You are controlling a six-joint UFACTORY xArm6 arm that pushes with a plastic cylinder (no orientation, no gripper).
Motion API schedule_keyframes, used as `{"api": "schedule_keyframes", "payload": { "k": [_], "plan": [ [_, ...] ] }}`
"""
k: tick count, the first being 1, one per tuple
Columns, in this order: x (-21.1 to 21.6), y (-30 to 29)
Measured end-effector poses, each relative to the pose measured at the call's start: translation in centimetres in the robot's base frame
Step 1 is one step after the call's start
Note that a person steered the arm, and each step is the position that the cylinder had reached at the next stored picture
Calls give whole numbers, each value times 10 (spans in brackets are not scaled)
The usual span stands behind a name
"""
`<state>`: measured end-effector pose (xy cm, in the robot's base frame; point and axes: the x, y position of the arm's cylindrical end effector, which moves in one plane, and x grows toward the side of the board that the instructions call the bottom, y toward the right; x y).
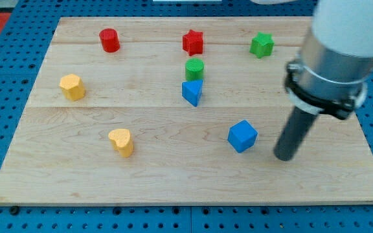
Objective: Push the blue cube towards the blue triangle
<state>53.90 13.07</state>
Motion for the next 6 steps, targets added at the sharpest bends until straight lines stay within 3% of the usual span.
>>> {"api": "schedule_keyframes", "payload": {
  "k": [2, 4, 5, 6],
  "plan": [
    [-45, -75],
    [-42, -100],
    [-16, -144],
    [-50, -173]
  ]
}}
